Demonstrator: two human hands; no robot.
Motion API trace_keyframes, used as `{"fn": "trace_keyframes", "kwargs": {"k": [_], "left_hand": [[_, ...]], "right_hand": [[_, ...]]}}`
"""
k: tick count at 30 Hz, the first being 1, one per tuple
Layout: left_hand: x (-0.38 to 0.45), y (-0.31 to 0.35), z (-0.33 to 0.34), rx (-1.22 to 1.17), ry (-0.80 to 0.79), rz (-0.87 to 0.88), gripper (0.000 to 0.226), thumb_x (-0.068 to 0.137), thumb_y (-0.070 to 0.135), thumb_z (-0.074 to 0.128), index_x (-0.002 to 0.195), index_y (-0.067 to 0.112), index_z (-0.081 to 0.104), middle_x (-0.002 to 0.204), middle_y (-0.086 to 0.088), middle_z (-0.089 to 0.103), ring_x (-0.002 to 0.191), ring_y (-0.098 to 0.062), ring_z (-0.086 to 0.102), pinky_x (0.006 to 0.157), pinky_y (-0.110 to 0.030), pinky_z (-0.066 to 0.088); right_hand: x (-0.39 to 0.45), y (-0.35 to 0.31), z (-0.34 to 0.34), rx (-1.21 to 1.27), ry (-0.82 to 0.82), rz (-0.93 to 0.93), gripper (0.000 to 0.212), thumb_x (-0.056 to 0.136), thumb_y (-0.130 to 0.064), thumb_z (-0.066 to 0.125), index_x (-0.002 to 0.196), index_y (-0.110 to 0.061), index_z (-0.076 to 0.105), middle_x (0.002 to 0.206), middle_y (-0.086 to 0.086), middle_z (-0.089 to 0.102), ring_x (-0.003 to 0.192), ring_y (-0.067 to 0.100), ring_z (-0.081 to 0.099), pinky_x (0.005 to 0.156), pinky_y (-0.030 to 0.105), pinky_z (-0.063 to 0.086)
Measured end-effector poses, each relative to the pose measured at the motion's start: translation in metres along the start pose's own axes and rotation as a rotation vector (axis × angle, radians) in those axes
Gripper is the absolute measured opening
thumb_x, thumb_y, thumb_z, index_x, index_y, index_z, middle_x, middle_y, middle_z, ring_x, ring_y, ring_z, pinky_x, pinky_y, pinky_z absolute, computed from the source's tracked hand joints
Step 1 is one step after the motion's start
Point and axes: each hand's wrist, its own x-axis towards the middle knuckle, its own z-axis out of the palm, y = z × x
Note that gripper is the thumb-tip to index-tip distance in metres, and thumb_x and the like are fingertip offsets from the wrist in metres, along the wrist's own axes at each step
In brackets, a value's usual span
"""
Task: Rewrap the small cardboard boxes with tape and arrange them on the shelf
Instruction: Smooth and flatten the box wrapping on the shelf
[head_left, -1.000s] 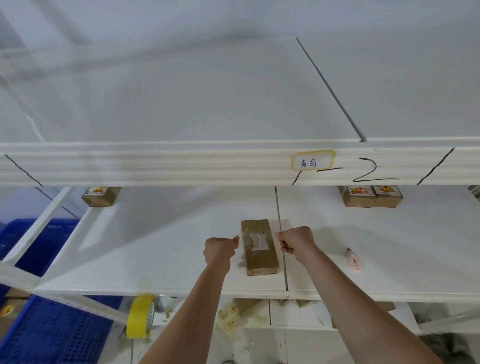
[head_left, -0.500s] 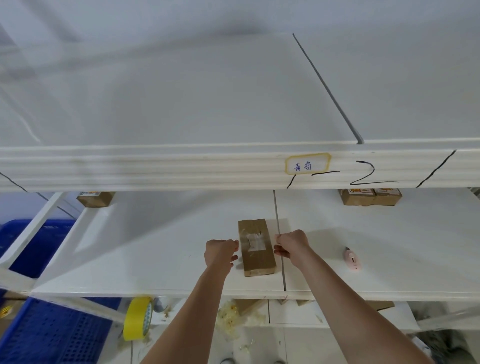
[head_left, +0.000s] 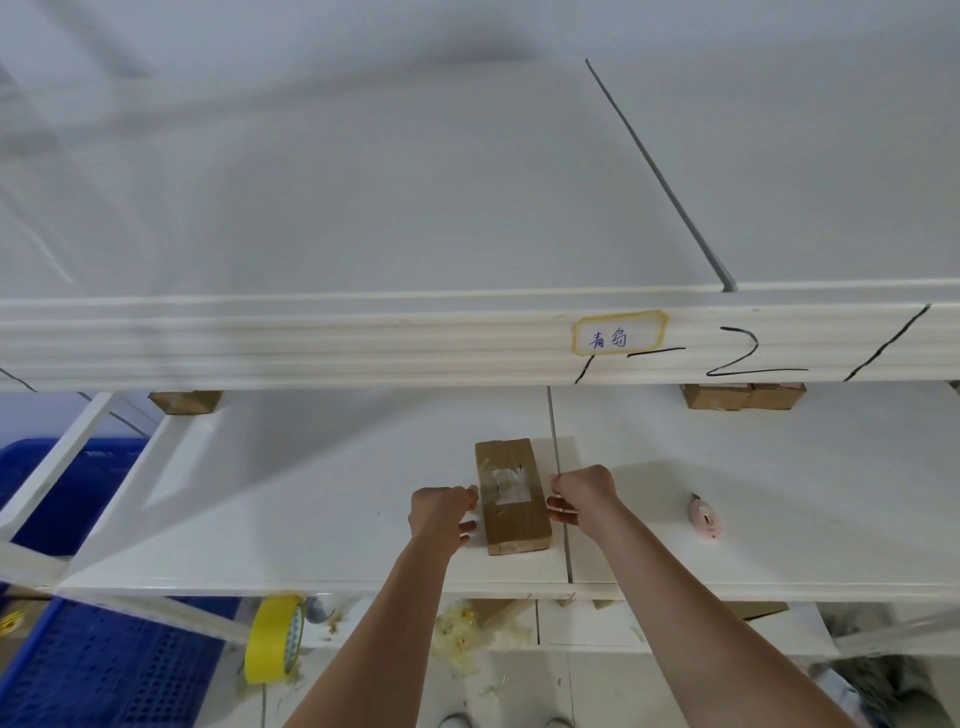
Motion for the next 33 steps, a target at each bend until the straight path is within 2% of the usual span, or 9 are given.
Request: {"fn": "trace_keyframes", "kwargs": {"k": [5, 8, 12, 16, 19, 21, 24, 28, 33], "left_hand": [[-0.003, -0.001, -0.003, -0.045, -0.072, -0.139, 0.023, 0.084, 0.017, 0.082, 0.095, 0.002, 0.068, 0.089, -0.006, 0.074, 0.084, -0.027, 0.069, 0.064, -0.037, 0.053], [-0.003, -0.001, -0.002, -0.070, -0.093, -0.163, 0.025, 0.083, 0.016, 0.083, 0.097, 0.003, 0.067, 0.090, -0.007, 0.074, 0.086, -0.025, 0.067, 0.067, -0.036, 0.053], [-0.004, -0.003, 0.000, -0.111, -0.107, -0.168, 0.031, 0.081, 0.018, 0.085, 0.101, 0.001, 0.067, 0.094, -0.009, 0.075, 0.084, -0.026, 0.065, 0.057, -0.032, 0.052], [-0.002, -0.009, 0.001, -0.135, -0.107, -0.131, 0.031, 0.083, 0.021, 0.084, 0.100, 0.002, 0.066, 0.097, -0.010, 0.073, 0.081, -0.028, 0.067, 0.071, -0.039, 0.061], [-0.002, -0.010, 0.003, -0.098, -0.066, -0.061, 0.028, 0.083, 0.023, 0.083, 0.093, 0.003, 0.065, 0.092, -0.015, 0.068, 0.074, -0.028, 0.066, 0.077, -0.046, 0.063], [-0.001, -0.010, 0.004, -0.063, 0.014, 0.045, 0.022, 0.081, 0.020, 0.084, 0.086, 0.008, 0.067, 0.086, -0.013, 0.067, 0.070, -0.024, 0.064, 0.075, -0.041, 0.064], [-0.005, -0.004, 0.008, -0.039, 0.089, 0.235, 0.017, 0.086, 0.013, 0.079, 0.075, 0.012, 0.066, 0.082, -0.007, 0.068, 0.075, -0.023, 0.068, 0.074, -0.034, 0.062], [-0.008, 0.006, 0.012, 0.126, 0.131, 0.337, 0.029, 0.089, 0.012, 0.072, 0.061, 0.011, 0.061, 0.071, -0.010, 0.069, 0.070, -0.027, 0.071, 0.075, -0.040, 0.062], [-0.009, 0.003, 0.016, 0.338, 0.148, 0.455, 0.025, 0.085, -0.003, 0.063, 0.063, 0.009, 0.064, 0.068, -0.011, 0.065, 0.061, -0.024, 0.062, 0.065, -0.034, 0.059]], "right_hand": [[0.001, 0.004, 0.007, -0.028, 0.011, 0.025, 0.006, 0.088, 0.002, 0.069, 0.090, 0.006, 0.066, 0.095, 0.022, 0.071, 0.070, 0.030, 0.070, 0.049, 0.031, 0.056], [-0.001, 0.005, 0.011, -0.058, -0.004, 0.027, 0.011, 0.089, 0.000, 0.068, 0.097, 0.007, 0.068, 0.089, 0.020, 0.072, 0.068, 0.029, 0.068, 0.047, 0.028, 0.053], [-0.006, 0.003, 0.013, -0.103, 0.009, 0.004, 0.012, 0.088, 0.000, 0.067, 0.098, 0.007, 0.067, 0.090, 0.019, 0.071, 0.071, 0.030, 0.068, 0.044, 0.025, 0.048], [-0.006, 0.002, 0.013, -0.169, 0.027, -0.032, 0.010, 0.089, -0.003, 0.065, 0.094, 0.006, 0.064, 0.091, 0.020, 0.070, 0.079, 0.033, 0.071, 0.057, 0.035, 0.060], [-0.007, 0.001, 0.012, -0.274, 0.086, -0.084, 0.014, 0.089, -0.012, 0.068, 0.087, 0.001, 0.062, 0.083, 0.014, 0.067, 0.073, 0.028, 0.069, 0.060, 0.033, 0.061], [-0.011, -0.001, 0.010, -0.340, 0.141, -0.157, 0.015, 0.088, -0.015, 0.070, 0.083, -0.002, 0.066, 0.076, 0.009, 0.067, 0.068, 0.024, 0.067, 0.056, 0.026, 0.053], [-0.016, -0.005, 0.013, -0.411, 0.165, -0.247, 0.009, 0.090, -0.009, 0.066, 0.086, -0.002, 0.070, 0.081, 0.009, 0.070, 0.069, 0.021, 0.063, 0.050, 0.020, 0.042], [-0.025, -0.014, 0.017, -0.500, 0.096, -0.296, 0.007, 0.093, -0.002, 0.055, 0.087, -0.004, 0.057, 0.082, 0.009, 0.061, 0.074, 0.023, 0.062, 0.053, 0.023, 0.045], [-0.030, -0.015, 0.018, -0.620, 0.051, -0.303, 0.005, 0.093, 0.000, 0.056, 0.093, -0.005, 0.055, 0.091, 0.011, 0.060, 0.083, 0.026, 0.061, 0.061, 0.027, 0.045]]}}
